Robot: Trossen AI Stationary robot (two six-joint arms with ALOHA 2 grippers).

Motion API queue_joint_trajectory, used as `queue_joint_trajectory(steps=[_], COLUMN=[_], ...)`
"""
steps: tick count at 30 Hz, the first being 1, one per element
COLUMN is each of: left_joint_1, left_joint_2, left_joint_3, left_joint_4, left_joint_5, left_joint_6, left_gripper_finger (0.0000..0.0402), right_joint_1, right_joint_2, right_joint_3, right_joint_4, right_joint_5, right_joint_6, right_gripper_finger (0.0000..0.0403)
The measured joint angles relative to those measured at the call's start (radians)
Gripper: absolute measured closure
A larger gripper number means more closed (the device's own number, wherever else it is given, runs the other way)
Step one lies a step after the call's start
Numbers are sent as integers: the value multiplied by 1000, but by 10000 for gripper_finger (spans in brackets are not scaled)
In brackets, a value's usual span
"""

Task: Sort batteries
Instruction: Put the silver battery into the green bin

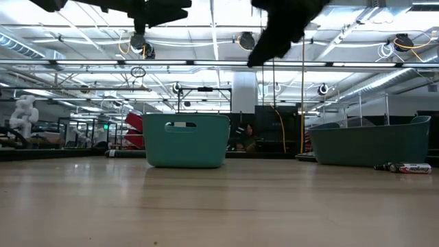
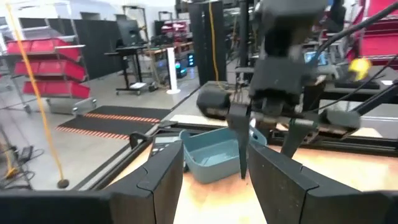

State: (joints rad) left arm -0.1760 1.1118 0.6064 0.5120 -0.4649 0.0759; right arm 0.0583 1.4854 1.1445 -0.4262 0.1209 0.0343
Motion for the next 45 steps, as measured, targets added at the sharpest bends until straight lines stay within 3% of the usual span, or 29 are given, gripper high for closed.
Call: queue_joint_trajectory(steps=[4,7,12,16,21,24,28,32,37,45], left_joint_1=[49,82,124,156,175,179,179,178,179,188], left_joint_2=[0,0,0,0,0,0,1,1,1,1], left_joint_3=[0,0,-5,-5,-5,-4,23,55,62,63], left_joint_4=[-4,-47,-61,-59,-57,-57,-59,-56,-54,44], left_joint_5=[74,90,91,91,95,96,142,195,201,201], left_joint_6=[-6,-15,-10,-17,-17,-17,-6,18,52,97], left_gripper_finger=[215,215,215,215,215,215,215,215,215,215], right_joint_1=[-55,-100,-119,-108,-63,-47,-3,58,147,248], right_joint_2=[-82,-130,-158,-136,-67,-38,-33,-32,-18,-14], right_joint_3=[-197,-269,-284,-284,-283,-232,-84,11,-17,-122], right_joint_4=[188,266,267,273,245,146,-123,-348,-500,-529], right_joint_5=[-37,-43,-61,-177,-173,-150,-62,-142,-164,-144], right_joint_6=[3,-20,-94,-83,-67,-32,11,78,236,399], right_gripper_finger=[241,241,241,241,241,241,241,241,241,246])
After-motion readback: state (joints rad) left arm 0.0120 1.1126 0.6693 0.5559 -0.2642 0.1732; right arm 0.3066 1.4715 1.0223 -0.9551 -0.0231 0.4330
